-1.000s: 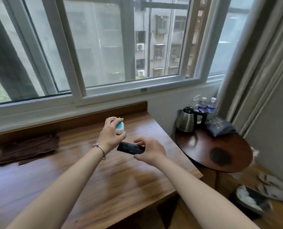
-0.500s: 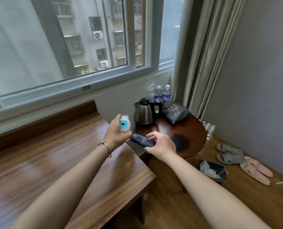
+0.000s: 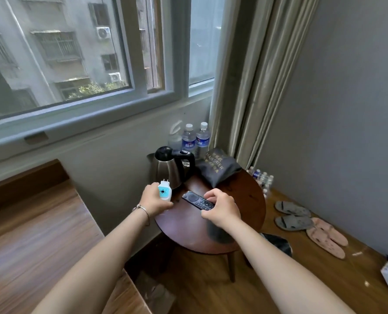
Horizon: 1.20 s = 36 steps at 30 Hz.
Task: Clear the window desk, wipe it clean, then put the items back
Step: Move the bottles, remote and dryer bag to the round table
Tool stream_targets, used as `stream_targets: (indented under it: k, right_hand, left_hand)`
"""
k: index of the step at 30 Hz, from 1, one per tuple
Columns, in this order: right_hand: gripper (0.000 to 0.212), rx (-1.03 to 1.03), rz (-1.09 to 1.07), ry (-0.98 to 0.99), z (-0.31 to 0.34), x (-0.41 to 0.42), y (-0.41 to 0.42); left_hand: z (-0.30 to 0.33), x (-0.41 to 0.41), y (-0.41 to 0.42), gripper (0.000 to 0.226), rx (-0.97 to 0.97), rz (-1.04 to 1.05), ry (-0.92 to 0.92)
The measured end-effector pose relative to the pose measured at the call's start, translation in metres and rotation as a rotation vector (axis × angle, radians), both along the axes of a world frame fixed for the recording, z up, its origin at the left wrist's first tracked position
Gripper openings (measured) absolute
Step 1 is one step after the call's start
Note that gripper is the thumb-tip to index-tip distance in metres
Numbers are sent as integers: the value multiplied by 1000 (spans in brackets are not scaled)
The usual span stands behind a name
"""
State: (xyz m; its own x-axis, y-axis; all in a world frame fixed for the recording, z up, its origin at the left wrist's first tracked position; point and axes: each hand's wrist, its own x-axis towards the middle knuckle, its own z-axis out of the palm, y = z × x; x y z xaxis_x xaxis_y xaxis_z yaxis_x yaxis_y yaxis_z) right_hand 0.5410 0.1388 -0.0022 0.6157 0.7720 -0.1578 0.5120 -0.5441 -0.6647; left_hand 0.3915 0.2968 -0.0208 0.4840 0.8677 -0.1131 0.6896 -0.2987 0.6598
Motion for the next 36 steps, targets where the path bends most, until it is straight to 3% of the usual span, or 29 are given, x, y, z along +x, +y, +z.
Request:
stream_targets:
  k: [7,14,21,29,36]
  right_hand:
    - [52,-104,-14,59,-34,45,46]
    - [56,-135,-16,135,-80,70,80]
    - [46,-164,-57,55,-114,91,124]
    - [43,-174,-76,28,-132,105,162]
    - [44,-120,-74,46,-146,111,183]
  left_hand:
    - [-48,29,27,55,-139,77,-29]
    - [-86,41,50,81,-115,-25,81]
    - [-100,58,74,81,-104,10,100]
    - [-104,57,88,83,-80,-129,111]
    - [-116,48,71,94,42,10,57]
